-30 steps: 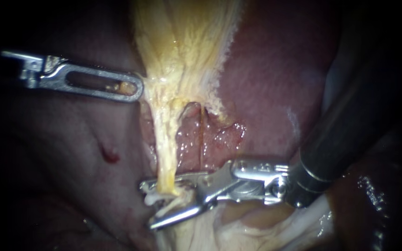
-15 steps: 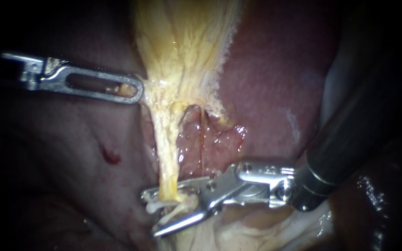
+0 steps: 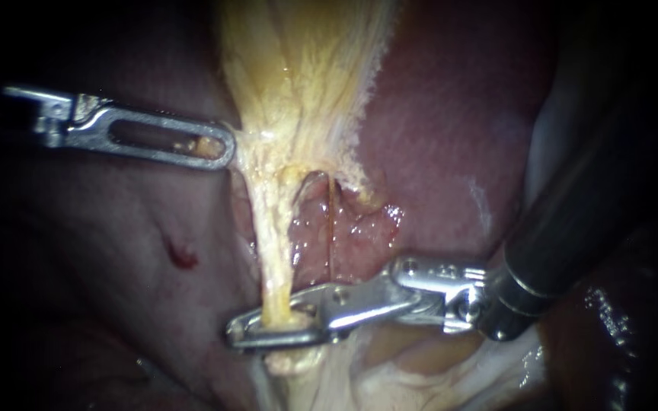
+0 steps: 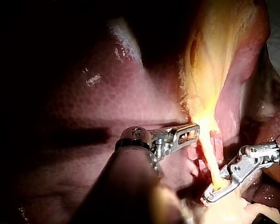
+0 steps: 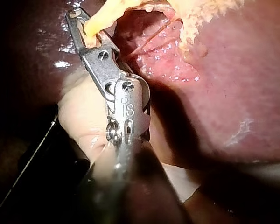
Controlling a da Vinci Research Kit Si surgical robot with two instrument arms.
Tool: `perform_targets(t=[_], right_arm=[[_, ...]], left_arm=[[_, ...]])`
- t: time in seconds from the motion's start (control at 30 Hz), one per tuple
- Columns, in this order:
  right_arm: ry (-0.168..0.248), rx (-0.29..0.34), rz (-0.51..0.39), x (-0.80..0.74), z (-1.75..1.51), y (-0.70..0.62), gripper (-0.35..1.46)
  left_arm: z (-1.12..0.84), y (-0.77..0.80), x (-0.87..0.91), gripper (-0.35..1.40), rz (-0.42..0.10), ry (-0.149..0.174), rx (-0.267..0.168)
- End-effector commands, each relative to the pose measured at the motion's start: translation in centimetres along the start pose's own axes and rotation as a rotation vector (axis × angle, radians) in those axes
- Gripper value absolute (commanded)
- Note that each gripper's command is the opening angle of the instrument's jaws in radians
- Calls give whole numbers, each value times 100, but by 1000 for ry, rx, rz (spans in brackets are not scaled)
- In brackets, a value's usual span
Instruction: Clipping second clip left tube
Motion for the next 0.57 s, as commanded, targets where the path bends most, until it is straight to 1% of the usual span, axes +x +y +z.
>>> perform_targets(t=[0.03,0.13,0.2,0.57], right_arm=[[0,11,24,1,1,-1,-35],[-1,20,52,-1,2,-2,-35],[-4,29,52,-2,3,-2,-35],[-3,31,53,0,0,1,-35]], left_arm=[[0,0,0,-35,0,0,0],[0,1,0,-35,0,0,0],[0,1,0,-35,0,0,0],[1,3,-1,-35,0,0,0]])
